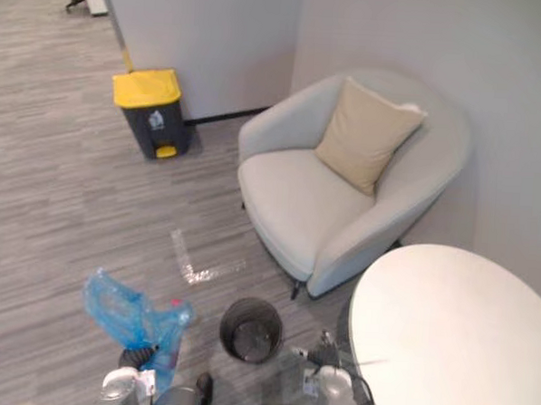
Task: Gather rubbish on tea table into small bin, then transfer packed bag to large trash can.
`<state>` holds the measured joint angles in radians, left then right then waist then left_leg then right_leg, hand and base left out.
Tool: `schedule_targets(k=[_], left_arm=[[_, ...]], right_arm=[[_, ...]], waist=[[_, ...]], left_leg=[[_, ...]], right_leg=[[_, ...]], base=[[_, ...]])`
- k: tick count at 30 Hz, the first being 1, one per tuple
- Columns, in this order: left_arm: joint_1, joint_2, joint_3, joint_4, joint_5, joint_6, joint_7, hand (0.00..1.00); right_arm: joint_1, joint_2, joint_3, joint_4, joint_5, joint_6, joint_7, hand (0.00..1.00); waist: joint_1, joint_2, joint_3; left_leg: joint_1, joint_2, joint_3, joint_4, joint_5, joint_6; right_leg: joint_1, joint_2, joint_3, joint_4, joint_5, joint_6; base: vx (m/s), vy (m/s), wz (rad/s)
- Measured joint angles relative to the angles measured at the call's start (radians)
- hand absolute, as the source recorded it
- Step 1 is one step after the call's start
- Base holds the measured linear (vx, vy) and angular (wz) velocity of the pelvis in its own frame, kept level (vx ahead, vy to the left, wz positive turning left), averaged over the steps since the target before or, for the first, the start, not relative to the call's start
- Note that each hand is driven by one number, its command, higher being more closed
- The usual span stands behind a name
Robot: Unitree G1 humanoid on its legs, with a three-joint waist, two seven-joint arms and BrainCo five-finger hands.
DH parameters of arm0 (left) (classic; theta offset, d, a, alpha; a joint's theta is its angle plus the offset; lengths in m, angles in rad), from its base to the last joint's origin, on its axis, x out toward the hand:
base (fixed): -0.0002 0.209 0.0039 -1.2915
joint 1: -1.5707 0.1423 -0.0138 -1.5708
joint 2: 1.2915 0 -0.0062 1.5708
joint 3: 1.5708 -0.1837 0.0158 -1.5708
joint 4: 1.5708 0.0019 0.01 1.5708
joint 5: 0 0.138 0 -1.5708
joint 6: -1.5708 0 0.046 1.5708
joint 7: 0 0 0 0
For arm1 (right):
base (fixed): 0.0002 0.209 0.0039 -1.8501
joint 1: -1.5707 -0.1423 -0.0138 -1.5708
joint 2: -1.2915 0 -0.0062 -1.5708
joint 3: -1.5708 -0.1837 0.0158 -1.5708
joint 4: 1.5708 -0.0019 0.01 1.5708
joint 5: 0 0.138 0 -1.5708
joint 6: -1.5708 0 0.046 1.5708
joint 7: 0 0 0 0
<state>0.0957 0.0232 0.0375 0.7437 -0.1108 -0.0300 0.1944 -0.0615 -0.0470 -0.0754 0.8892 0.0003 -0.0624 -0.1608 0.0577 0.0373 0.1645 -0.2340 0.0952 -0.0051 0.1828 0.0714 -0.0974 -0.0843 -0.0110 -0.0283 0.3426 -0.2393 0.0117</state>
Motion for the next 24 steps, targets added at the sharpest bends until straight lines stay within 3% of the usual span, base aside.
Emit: schedule_targets(k=[1,3,4,7,9,11,12,13,14,16,21,24], left_arm=[[0.004,-0.005,-0.008,0.0,0.0,0.0,-0.001,1.0],[0.006,-0.006,-0.015,0.006,0.0,0.001,0.0,1.0],[0.003,-0.007,-0.017,0.005,0.0,0.001,-0.001,1.0],[-0.004,-0.014,-0.027,0.002,0.0,-0.001,-0.002,1.0],[-0.01,-0.018,-0.04,0.004,0.001,-0.001,-0.003,1.0],[-0.024,-0.014,-0.066,0.012,0.0,0.0,-0.004,1.0],[-0.026,-0.014,-0.069,0.015,0.0,0.0,-0.004,1.0],[-0.029,0.008,-0.08,0.029,0.001,0.001,-0.003,1.0],[-0.027,0.016,-0.088,0.034,0.001,0.001,-0.003,1.0],[-0.026,0.06,-0.106,0.048,0.001,0.003,-0.003,1.0],[-0.019,0.079,-0.096,0.054,0.001,0.002,-0.002,1.0],[-0.004,0.079,-0.091,0.053,0.001,0.002,-0.002,1.0]], right_arm=[[0.02,0.005,0.0,0.003,-0.001,0.004,-0.004,0.0],[0.03,0.007,-0.006,0.006,-0.001,0.01,-0.01,0.0],[0.029,0.008,-0.015,0.006,-0.001,0.012,-0.012,0.0],[0.032,-0.006,-0.045,0.007,-0.001,0.013,-0.02,0.0],[0.041,-0.014,-0.052,0.009,-0.001,0.013,-0.02,0.0],[0.045,-0.005,-0.072,0.033,0.0,0.014,-0.022,0.0],[0.047,-0.004,-0.075,0.035,0.0,0.014,-0.023,0.0],[0.05,0.013,-0.079,0.05,0.0,0.019,-0.029,0.0],[0.055,0.026,-0.078,0.05,0.0,0.02,-0.029,0.0],[0.061,0.049,-0.079,0.073,0.0,0.023,-0.032,0.0],[0.056,0.044,-0.079,0.088,0.0,0.028,-0.036,0.0],[0.054,0.041,-0.083,0.088,-0.001,0.028,-0.036,0.0]], waist=[[0.0,0.006,0.004],[-0.008,0.003,0.009],[-0.012,-0.006,0.013],[-0.017,-0.033,0.029],[-0.029,-0.015,0.022],[-0.036,-0.004,0.014],[-0.04,0.0,0.013],[-0.046,-0.018,0.01],[-0.046,-0.026,0.003],[-0.052,-0.053,-0.01],[-0.05,-0.054,-0.014],[-0.049,-0.048,-0.015]], left_leg=[[0.009,0.011,-0.022,-0.054,0.024,-0.012],[0.021,0.03,0.002,-0.128,0.005,-0.031],[0.015,0.03,0.022,-0.123,0.003,-0.021],[0.018,0.005,0.098,0.103,-0.046,0.026],[0.064,0.037,0.158,0.199,-0.192,0.028],[0.12,0.055,0.208,0.188,-0.262,0.029],[0.137,0.056,0.212,0.163,-0.271,0.02],[0.159,0.019,0.201,0.051,-0.257,0.015],[0.162,0.002,0.2,0.027,-0.244,0.016],[0.147,-0.048,0.176,0.006,-0.225,0.04],[0.146,-0.085,0.174,0.025,-0.257,0.079],[0.111,-0.095,0.173,0.11,-0.32,0.091]], right_leg=[[0.001,0.012,-0.035,0.0,0.01,-0.016],[0.0,0.005,-0.092,-0.045,0.047,-0.044],[-0.001,-0.004,-0.105,-0.059,0.056,-0.049],[-0.011,-0.067,-0.151,-0.093,0.103,-0.052],[-0.023,-0.089,-0.199,-0.129,0.142,-0.036],[-0.021,-0.111,-0.244,-0.16,0.173,-0.002],[-0.022,-0.113,-0.25,-0.16,0.176,0.005],[-0.016,-0.133,-0.269,-0.183,0.192,0.041],[-0.016,-0.142,-0.27,-0.202,0.203,0.045],[0.002,-0.172,-0.271,-0.264,0.253,0.07],[0.033,-0.197,-0.261,-0.297,0.259,0.072],[0.011,-0.219,-0.262,-0.226,0.208,0.116]], base=[[-0.29,-0.17,0.71],[-0.28,-0.111,0.71],[-0.28,-0.055,0.76],[-0.21,0.017,0.62],[-0.22,0.136,0.67],[-0.2,0.231,0.78],[-0.2,0.309,0.84],[-0.1,0.177,0.45],[-0.08,0.204,0.46],[-0.02,0.202,0.37],[0.02,0.143,0.11],[0.15,0.112,0.09]])
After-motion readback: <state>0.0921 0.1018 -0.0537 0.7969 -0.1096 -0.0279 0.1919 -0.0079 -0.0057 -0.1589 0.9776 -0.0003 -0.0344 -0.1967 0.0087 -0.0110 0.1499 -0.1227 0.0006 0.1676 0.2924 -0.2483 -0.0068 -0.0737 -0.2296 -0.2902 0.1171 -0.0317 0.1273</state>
